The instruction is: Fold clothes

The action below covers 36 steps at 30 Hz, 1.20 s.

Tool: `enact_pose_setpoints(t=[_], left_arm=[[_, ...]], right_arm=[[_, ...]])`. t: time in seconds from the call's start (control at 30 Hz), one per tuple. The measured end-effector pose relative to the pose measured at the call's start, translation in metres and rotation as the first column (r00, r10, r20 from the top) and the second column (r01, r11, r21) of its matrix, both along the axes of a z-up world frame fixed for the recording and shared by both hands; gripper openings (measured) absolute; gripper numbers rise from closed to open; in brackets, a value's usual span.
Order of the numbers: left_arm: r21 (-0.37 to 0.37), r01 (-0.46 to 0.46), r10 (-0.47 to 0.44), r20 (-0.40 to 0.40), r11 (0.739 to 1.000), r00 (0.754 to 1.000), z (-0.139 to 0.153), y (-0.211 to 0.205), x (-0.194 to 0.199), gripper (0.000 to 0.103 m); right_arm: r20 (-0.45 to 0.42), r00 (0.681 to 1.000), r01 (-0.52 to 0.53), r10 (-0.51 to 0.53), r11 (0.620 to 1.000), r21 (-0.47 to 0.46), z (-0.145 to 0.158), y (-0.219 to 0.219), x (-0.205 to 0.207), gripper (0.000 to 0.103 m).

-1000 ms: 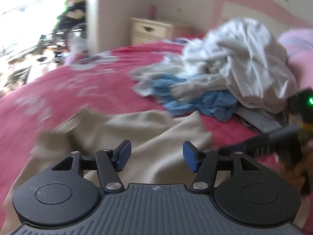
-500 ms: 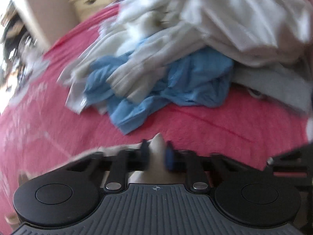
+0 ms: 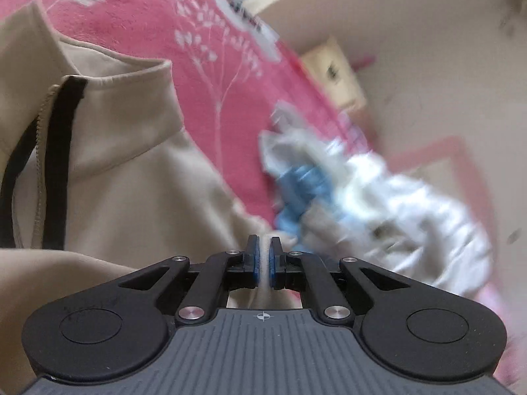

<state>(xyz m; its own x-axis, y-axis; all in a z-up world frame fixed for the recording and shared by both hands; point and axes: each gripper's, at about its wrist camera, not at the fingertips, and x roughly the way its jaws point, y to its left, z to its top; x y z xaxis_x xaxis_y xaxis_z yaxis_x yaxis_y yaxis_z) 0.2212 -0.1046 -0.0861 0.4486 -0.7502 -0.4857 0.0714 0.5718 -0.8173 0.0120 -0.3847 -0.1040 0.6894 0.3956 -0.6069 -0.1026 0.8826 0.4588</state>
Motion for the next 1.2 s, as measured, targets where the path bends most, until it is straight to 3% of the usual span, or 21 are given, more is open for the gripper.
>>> enact_pose_setpoints(t=[0.1, 0.2, 0.3, 0.37, 0.4, 0.47, 0.5, 0.57, 0.63, 0.7, 0.83, 0.93, 1.0, 1.03, 1.07, 1.17, 1.2], left_arm=[[-0.047, -0.006, 0.007, 0.03, 0.999, 1.0, 0.01, 0.011, -0.004, 0.004], [0.034, 0.028, -0.03, 0.066, 0.999, 0.997, 0.023, 0.015, 0.001, 0.004], [0.08, 0.095, -0.1, 0.066, 0.992, 0.993, 0.035, 0.005, 0.015, 0.008], [0.168, 0.147, -0.163, 0.091, 0.975, 0.982, 0.046, -0.011, 0.024, 0.022], [0.222, 0.171, -0.198, 0.106, 0.96, 0.974, 0.051, -0.02, 0.027, 0.029], [0.316, 0.214, -0.264, 0.126, 0.924, 0.956, 0.058, -0.036, 0.029, 0.031], [0.359, 0.238, -0.299, 0.126, 0.902, 0.946, 0.06, -0.045, 0.031, 0.032], [0.436, 0.28, -0.364, 0.12, 0.855, 0.924, 0.063, -0.061, 0.035, 0.034], [0.523, 0.329, -0.441, 0.103, 0.786, 0.891, 0.064, -0.079, 0.038, 0.037], [0.593, 0.368, -0.51, 0.084, 0.716, 0.856, 0.065, -0.094, 0.037, 0.04], [0.724, 0.408, -0.633, 0.052, 0.557, 0.772, 0.066, -0.121, 0.023, 0.043], [0.815, 0.391, -0.685, 0.01, 0.428, 0.728, 0.062, -0.128, 0.009, 0.043], [0.862, 0.369, -0.707, -0.018, 0.347, 0.707, 0.059, -0.131, -0.001, 0.043], [0.873, 0.352, -0.698, -0.019, 0.337, 0.716, 0.06, -0.128, -0.003, 0.043], [0.879, 0.332, -0.682, -0.01, 0.343, 0.731, 0.063, -0.123, -0.005, 0.043], [0.87, 0.281, -0.632, 0.045, 0.406, 0.773, 0.079, -0.104, -0.013, 0.043], [0.868, 0.279, -0.625, 0.045, 0.411, 0.779, 0.082, -0.101, -0.014, 0.043]], right_arm=[[-0.023, 1.0, -0.003, 0.006, 0.988, 0.154, 0.004, -0.02, 0.008, 0.043], [-0.021, 1.0, 0.011, -0.007, 0.984, 0.177, 0.008, -0.029, 0.021, 0.043], [-0.021, 0.999, -0.031, 0.034, 0.989, 0.143, 0.005, -0.022, 0.04, 0.045], [-0.02, 0.998, -0.063, 0.066, 0.99, 0.128, 0.003, -0.014, 0.057, 0.056], [-0.017, 0.997, -0.072, 0.075, 0.99, 0.12, 0.002, -0.009, 0.064, 0.056], [-0.007, 0.997, -0.08, 0.081, 0.993, 0.091, 0.004, 0.003, 0.074, 0.052], [0.014, 0.995, -0.1, 0.099, 0.994, 0.051, 0.008, 0.013, 0.074, 0.046], [0.075, 0.984, -0.156, 0.163, 0.983, -0.094, 0.019, 0.041, 0.065, 0.044], [0.123, 0.965, -0.197, 0.231, 0.95, -0.242, 0.027, 0.068, 0.051, 0.044], [0.148, 0.939, -0.237, 0.311, 0.895, -0.378, 0.029, 0.095, 0.039, 0.044], [0.165, 0.889, -0.246, 0.426, 0.75, -0.614, 0.021, 0.138, 0.016, 0.044], [0.17, 0.879, -0.226, 0.445, 0.705, -0.673, 0.016, 0.149, 0.008, 0.044], [0.177, 0.882, -0.211, 0.436, 0.702, -0.681, 0.015, 0.149, 0.01, 0.044], [0.18, 0.884, -0.204, 0.431, 0.703, -0.681, 0.015, 0.149, 0.01, 0.044], [0.182, 0.885, -0.201, 0.429, 0.704, -0.681, 0.014, 0.149, 0.011, 0.044], [0.184, 0.885, -0.196, 0.428, 0.7, -0.686, 0.012, 0.15, 0.012, 0.045], [0.184, 0.884, -0.195, 0.431, 0.697, -0.69, 0.011, 0.151, 0.012, 0.046]])
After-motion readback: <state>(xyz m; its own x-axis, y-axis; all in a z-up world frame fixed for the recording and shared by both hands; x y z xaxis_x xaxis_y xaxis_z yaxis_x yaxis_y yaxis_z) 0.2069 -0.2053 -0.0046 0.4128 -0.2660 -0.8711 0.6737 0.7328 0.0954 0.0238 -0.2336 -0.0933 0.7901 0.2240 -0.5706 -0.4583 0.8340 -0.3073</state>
